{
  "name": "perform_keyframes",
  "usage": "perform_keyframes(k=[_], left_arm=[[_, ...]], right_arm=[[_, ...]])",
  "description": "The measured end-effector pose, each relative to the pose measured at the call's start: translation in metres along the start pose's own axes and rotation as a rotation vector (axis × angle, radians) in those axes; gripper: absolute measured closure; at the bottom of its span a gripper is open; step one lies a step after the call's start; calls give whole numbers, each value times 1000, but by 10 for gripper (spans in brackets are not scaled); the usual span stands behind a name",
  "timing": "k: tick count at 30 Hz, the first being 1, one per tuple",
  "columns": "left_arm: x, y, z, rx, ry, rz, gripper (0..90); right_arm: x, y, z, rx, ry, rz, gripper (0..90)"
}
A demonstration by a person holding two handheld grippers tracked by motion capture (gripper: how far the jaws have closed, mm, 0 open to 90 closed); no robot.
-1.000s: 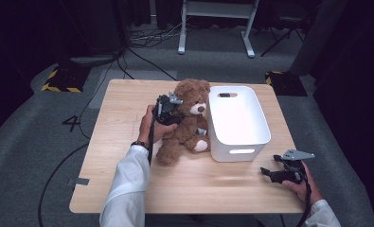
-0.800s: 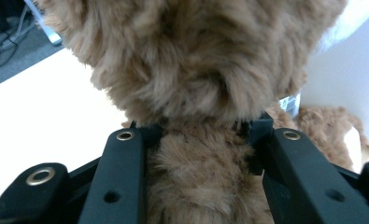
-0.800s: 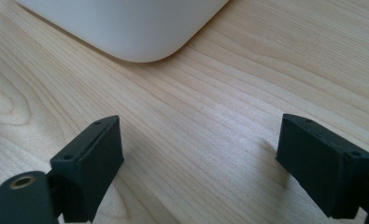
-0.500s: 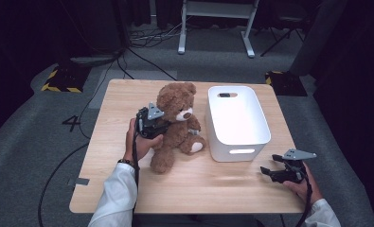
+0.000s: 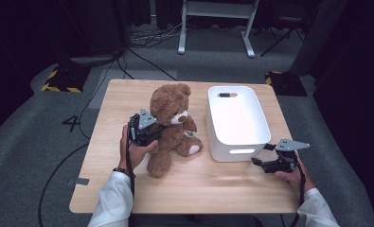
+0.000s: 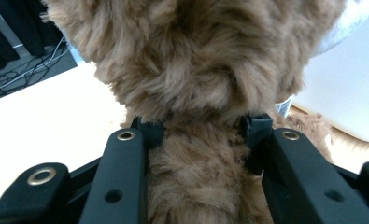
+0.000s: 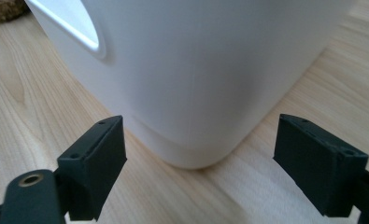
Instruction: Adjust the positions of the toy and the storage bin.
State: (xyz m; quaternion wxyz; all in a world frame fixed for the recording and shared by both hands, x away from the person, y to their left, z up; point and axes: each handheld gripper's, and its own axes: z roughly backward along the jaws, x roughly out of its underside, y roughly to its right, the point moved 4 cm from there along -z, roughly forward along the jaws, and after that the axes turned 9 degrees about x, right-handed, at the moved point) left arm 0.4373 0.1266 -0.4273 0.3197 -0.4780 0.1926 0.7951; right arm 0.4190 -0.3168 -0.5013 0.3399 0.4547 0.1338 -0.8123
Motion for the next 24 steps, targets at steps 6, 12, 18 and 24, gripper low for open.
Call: perform_keyframes(k=[6, 12, 18, 24], left_arm=[[-2, -1, 3, -11, 19, 1, 625], [-4, -3, 2, -1, 26, 3, 625], [-6, -4, 3, -6, 32, 4, 628], [-5, -3, 2, -6, 16, -8, 638]], right_arm=[[-10, 1, -14, -27, 1, 63, 110], [-12, 3, -26, -53, -12, 95, 117], [-18, -7, -38, -32, -12, 102, 153], [-26, -17, -47, -23, -12, 81, 156]])
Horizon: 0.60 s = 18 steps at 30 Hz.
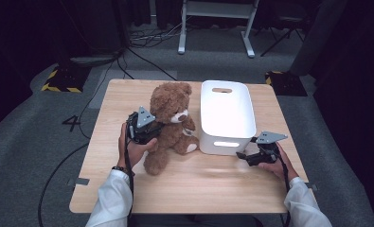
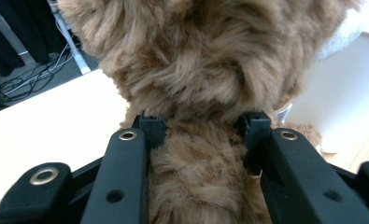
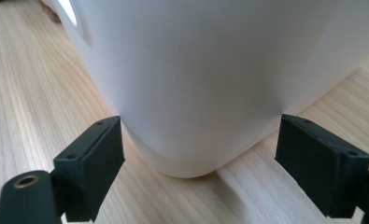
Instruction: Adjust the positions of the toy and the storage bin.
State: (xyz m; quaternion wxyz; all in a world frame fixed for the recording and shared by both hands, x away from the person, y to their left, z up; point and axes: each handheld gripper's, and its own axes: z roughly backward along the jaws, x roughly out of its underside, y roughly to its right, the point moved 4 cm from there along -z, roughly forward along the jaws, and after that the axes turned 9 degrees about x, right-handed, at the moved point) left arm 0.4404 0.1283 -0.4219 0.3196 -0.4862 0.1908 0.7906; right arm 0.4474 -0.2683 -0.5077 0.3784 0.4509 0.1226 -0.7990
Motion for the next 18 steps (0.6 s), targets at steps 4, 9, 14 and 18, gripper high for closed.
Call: perform_keyframes(k=[4, 9, 14, 18], left_arm=[[-1, -1, 2, -1, 2, -5, 644], [-2, -2, 4, 1, 15, -4, 646], [-2, -2, 5, -4, 22, -1, 648], [-3, -3, 6, -1, 33, 8, 648]], right_arm=[[0, -1, -1, 1, 0, -13, 178], [6, 3, 8, 18, -10, -35, 183], [27, 14, 28, 54, -69, -82, 179], [35, 21, 37, 96, -76, -106, 179]])
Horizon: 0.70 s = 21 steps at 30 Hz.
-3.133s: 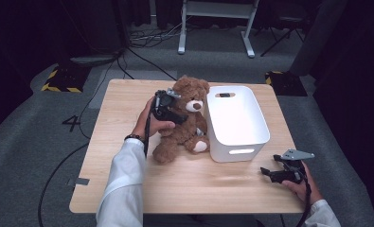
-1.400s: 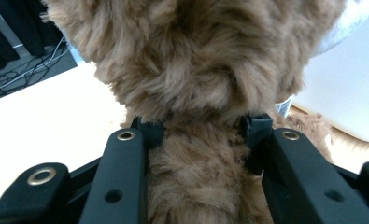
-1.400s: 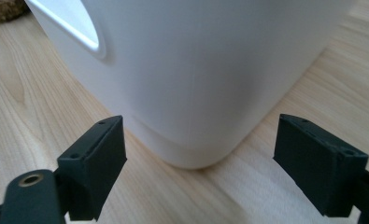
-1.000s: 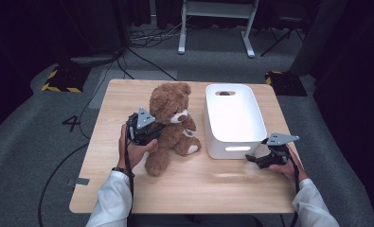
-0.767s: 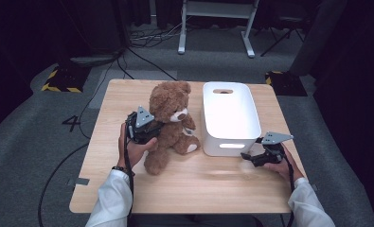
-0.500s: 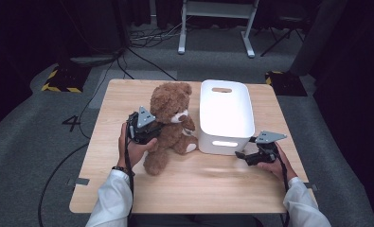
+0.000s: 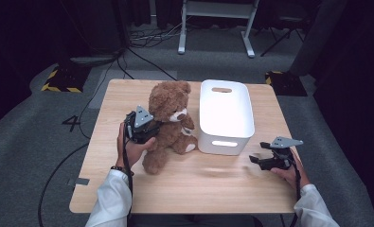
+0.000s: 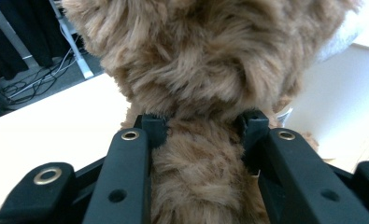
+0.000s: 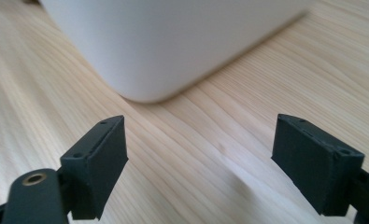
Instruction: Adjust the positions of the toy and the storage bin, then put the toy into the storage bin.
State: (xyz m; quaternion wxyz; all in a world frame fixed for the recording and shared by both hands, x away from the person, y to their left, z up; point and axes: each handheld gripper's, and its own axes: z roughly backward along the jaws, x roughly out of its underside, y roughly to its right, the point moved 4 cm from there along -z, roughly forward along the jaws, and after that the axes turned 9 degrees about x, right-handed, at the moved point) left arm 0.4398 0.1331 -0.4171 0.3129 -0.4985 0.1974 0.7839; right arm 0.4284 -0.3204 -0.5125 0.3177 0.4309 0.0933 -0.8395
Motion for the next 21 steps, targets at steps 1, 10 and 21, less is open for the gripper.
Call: perform_keyframes(k=[1, 10, 21], left_arm=[[0, 0, 0, 0, 4, -1, 648], [3, -2, 4, 2, 21, 19, 648], [-1, -4, 1, 20, 36, 23, 656]], right_arm=[[3, 2, 1, 8, -5, -9, 178], [23, 5, 2, 42, -78, -7, 176], [26, 7, 0, 28, -72, -19, 165]])
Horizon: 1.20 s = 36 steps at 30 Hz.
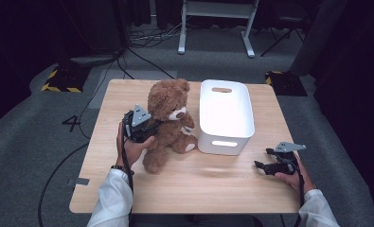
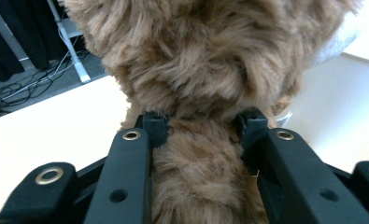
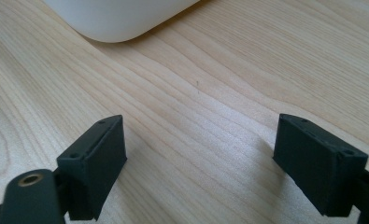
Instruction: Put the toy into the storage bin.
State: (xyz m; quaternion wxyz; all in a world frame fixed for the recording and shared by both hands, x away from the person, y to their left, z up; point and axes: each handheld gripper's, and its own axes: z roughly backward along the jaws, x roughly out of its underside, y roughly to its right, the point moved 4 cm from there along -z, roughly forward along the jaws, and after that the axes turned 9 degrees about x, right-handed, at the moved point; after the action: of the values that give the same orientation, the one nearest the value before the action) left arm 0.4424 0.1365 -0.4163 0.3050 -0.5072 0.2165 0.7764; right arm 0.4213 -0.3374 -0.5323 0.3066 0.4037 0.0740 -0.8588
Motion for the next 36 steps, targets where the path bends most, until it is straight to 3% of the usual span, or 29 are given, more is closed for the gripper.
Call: perform_keyframes(k=[11, 24, 29, 36], left_arm=[[-7, 2, 6, -7, 36, -2, 663], [-39, 2, 5, -33, 73, -18, 670], [-53, -3, 2, -44, 102, -2, 671], [-69, -4, 6, -24, 159, -8, 670]], right_arm=[[0, -1, 0, 4, -2, -6, 158], [1, -2, 1, 12, -4, -11, 158], [1, -2, 1, 11, -4, -11, 158], [1, -2, 1, 11, -4, -11, 157]])
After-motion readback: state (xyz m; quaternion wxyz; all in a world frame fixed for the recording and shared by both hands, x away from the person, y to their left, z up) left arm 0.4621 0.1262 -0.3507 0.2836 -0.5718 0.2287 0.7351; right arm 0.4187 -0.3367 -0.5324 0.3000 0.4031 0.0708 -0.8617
